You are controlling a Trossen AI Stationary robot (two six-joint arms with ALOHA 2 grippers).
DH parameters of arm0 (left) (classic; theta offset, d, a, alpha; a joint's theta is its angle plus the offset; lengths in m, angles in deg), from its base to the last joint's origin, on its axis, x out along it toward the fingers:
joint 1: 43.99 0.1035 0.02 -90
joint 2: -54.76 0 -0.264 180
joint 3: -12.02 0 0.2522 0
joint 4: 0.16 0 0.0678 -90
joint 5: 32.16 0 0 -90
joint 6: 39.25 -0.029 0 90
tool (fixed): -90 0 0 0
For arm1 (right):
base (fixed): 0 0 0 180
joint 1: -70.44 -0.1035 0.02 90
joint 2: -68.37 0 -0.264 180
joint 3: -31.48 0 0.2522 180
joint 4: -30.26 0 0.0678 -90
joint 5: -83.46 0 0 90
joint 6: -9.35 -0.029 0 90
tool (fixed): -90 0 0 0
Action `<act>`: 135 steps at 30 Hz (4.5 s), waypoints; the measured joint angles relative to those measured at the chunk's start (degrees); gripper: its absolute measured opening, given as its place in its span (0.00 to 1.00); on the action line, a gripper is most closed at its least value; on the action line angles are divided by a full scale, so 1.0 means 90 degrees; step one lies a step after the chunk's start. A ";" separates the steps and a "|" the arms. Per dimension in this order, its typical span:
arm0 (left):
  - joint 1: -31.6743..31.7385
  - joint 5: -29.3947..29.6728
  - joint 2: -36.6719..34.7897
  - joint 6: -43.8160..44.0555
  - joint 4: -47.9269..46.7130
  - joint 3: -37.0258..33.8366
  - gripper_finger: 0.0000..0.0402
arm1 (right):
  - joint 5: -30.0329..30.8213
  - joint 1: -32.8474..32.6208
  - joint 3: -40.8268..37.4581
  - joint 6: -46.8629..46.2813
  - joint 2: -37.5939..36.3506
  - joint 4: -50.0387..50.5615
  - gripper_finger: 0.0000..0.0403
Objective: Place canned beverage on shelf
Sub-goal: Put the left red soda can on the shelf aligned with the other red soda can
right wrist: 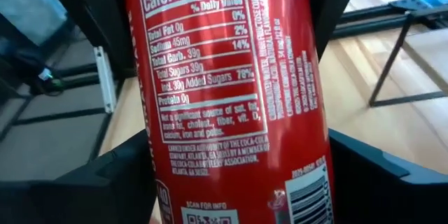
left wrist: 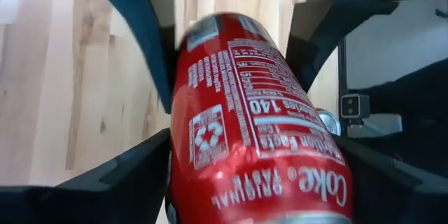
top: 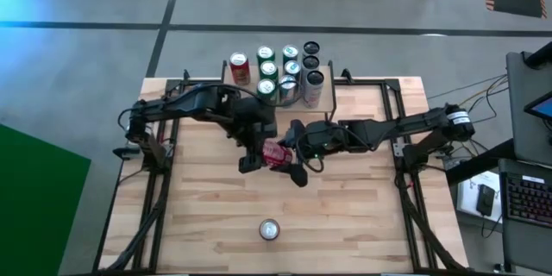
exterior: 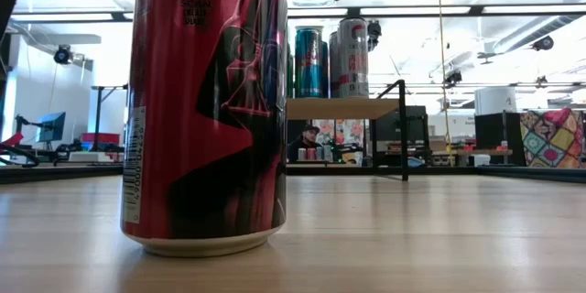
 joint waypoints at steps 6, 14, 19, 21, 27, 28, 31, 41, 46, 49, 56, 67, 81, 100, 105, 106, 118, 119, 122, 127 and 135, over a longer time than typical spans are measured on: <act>0.0000 0.0936 -0.0460 0.0238 0.0148 0.0000 0.87 | -0.0206 0.0155 -0.0151 -0.0241 -0.0072 -0.0183 0.76; 0.0007 0.1875 -0.1733 0.0618 0.1897 -0.0930 0.92 | -0.0214 0.0315 -0.0628 -0.0429 -0.0182 -0.2328 0.77; -0.0032 0.2232 -0.2991 0.0819 0.4141 -0.2855 0.92 | -0.0210 0.0383 -0.0699 -0.0432 -0.0182 -0.3240 0.78; -0.0029 0.2263 -0.3512 0.0933 0.5448 -0.3859 0.92 | -0.0204 0.0400 -0.0702 -0.0399 -0.0182 -0.3457 0.78; -0.0029 0.1932 -0.4413 0.1254 0.8804 -0.6279 0.92 | -0.0235 0.0432 -0.0724 -0.0376 -0.0155 -0.3804 0.77; -0.0029 0.1889 -0.4498 0.1292 0.9147 -0.6512 0.92 | -0.0239 0.0434 -0.0724 -0.0369 -0.0151 -0.3850 0.77; -0.0029 0.1875 -0.4713 0.1308 0.9746 -0.6913 0.92 | -0.0235 0.0503 -0.0724 -0.0381 -0.0146 -0.4051 0.78; -0.0030 0.1976 -0.4635 0.0527 0.9543 -0.6552 0.93 | -0.0562 0.0722 -0.0721 -0.0548 -0.0142 -0.4407 0.78; -0.0011 0.2043 -0.4248 0.0519 0.9118 -0.6198 0.98 | -0.0450 0.0728 -0.0721 -0.0544 -0.0138 -0.4424 0.80; -0.0002 0.2150 -0.3987 0.0528 0.8664 -0.5889 0.99 | -0.0446 0.0728 -0.0721 -0.0380 -0.0138 -0.4447 0.79; 0.0031 0.2235 -0.3821 0.0216 0.8309 -0.5340 0.89 | -0.0468 0.0728 -0.0721 -0.0305 -0.0141 -0.4456 0.79; 0.0049 0.2202 -0.3850 0.0378 0.7924 -0.5287 0.77 | -0.0361 0.0733 -0.0721 -0.0291 -0.0141 -0.4405 0.79; 0.0049 0.2288 -0.3752 0.0377 0.7782 -0.5173 0.89 | -0.0209 0.0735 -0.0636 -0.0141 -0.0136 -0.4810 0.78; 0.0092 0.2318 -0.3770 0.0215 0.7814 -0.5098 0.80 | -0.0052 0.0738 -0.0636 -0.0111 -0.0124 -0.4519 0.81; 0.0222 0.2326 -0.3798 0.0231 0.7554 -0.5107 0.72 | 0.0132 0.0738 -0.0636 -0.0267 -0.0126 -0.4208 0.89; 0.0252 0.2331 -0.3824 0.0249 0.7465 -0.5110 0.72 | 0.0163 0.0740 -0.0636 -0.0288 -0.0145 -0.4156 0.90; 0.0493 0.3409 -0.4443 0.0019 0.6334 -0.5294 0.72 | 0.0778 0.0711 -0.0622 -0.0407 -0.0704 -0.2976 0.91; 0.0517 0.3614 -0.4535 0.0002 0.6290 -0.5427 0.72 | 0.0919 0.0707 -0.0622 -0.0407 -0.0803 -0.2748 0.91; 0.0685 0.3692 -0.4873 0.0090 0.6412 -0.6008 0.72 | 0.1393 0.0659 -0.0624 -0.0380 -0.1138 -0.2258 0.91; 0.1265 0.3641 -0.5442 0.0206 0.6878 -0.7111 0.72 | 0.1848 0.0650 -0.0622 -0.0376 -0.1775 -0.1870 0.91; 0.2325 0.2911 -0.5795 0.0097 0.7411 -0.8210 0.72 | 0.2548 0.0650 -0.0624 -0.0229 -0.2445 -0.1300 0.91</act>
